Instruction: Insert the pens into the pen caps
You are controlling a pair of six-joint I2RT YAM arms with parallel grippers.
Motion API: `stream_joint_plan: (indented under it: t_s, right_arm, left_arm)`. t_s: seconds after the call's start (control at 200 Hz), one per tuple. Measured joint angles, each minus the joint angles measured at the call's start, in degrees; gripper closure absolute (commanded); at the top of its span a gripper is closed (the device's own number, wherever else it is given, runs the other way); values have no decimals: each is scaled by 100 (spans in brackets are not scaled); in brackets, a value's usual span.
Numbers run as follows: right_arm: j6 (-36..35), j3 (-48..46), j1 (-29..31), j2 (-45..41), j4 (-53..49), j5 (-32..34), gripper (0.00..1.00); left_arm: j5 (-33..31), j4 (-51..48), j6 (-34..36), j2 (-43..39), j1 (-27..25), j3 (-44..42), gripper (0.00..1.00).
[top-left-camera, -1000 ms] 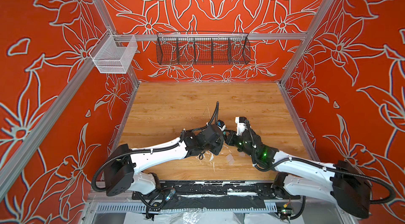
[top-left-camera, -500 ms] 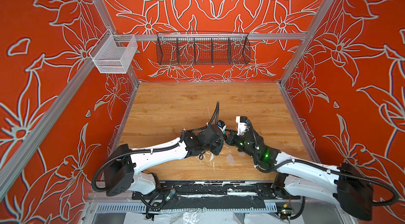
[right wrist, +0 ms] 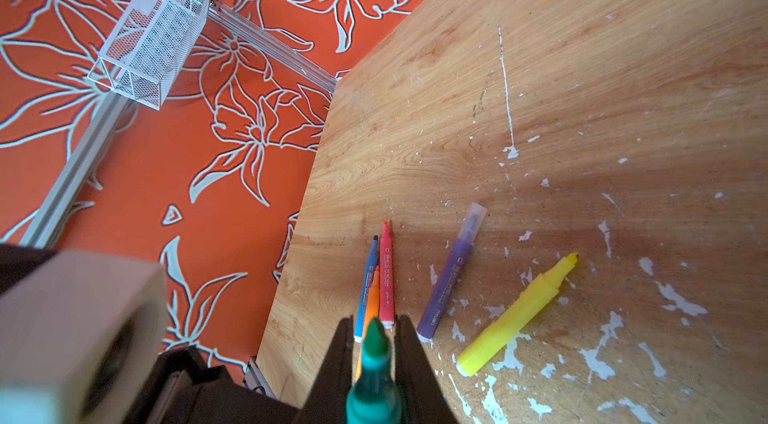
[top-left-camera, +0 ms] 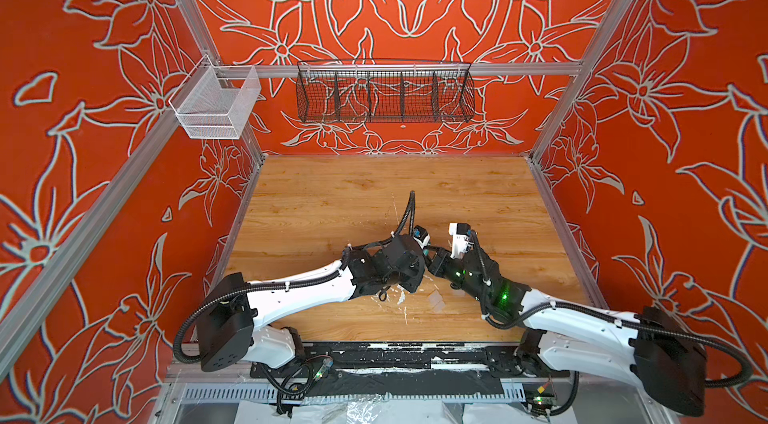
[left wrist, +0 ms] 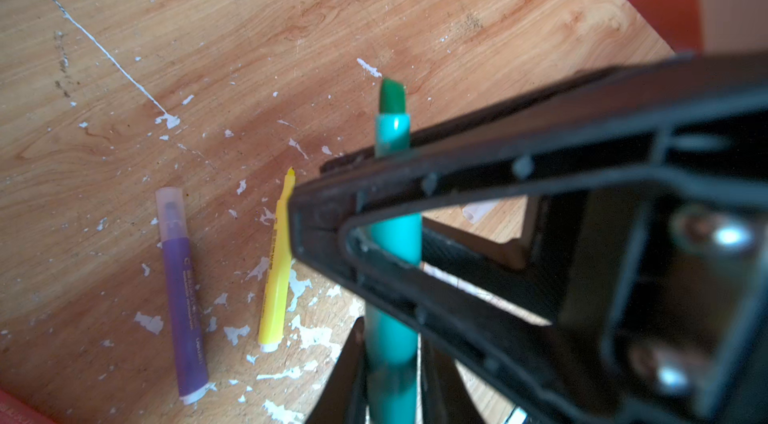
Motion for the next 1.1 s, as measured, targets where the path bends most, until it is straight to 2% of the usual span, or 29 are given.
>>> stream_joint_plan:
  t_s: [0.095, 0.2, 0.235, 0.34, 0.43, 0.56, 0.701, 0.731, 0.761, 0.866, 0.921, 1.021, 1.101]
  right_arm:
    - [68, -37, 0, -7, 46, 46, 100]
    - [98, -109, 9, -85, 85, 87, 100]
    - [103, -138, 22, -129, 87, 105, 100]
    - [114, -184, 24, -227, 83, 153, 100]
    - [142, -186, 24, -299, 81, 157, 100]
    - [188, -186, 31, -396, 81, 184, 100]
    - [188, -186, 35, -457, 57, 225, 100]
    - [190, -186, 35, -466, 55, 234, 100]
    - [186, -186, 37, -468, 52, 240, 96]
    - [153, -181, 37, -485, 11, 243, 68]
    - [39, -138, 37, -509, -133, 254, 59]
    - [-127, 24, 37, -623, -575, 304, 51]
    - [-273, 195, 37, -798, -1034, 385, 49]
  left_arm:
    - [7, 17, 28, 0, 2, 0, 91]
    - [26, 44, 35, 2, 2, 0, 93]
    - [42, 55, 37, 4, 0, 0, 90]
    - [103, 105, 48, 13, 0, 0, 75]
    - [153, 179, 87, 35, 0, 0, 74]
    - [195, 240, 105, 120, 0, 0, 82]
    - [225, 280, 103, 138, 0, 0, 100]
    - [232, 291, 111, 138, 0, 0, 100]
    - [227, 297, 125, 136, 0, 0, 100]
    - [201, 345, 129, 96, 0, -59, 100]
    - [151, 352, 129, 42, -2, -127, 100]
    - [125, 350, 129, -175, 52, -308, 100]
    - [219, 350, 127, -417, 254, -479, 100]
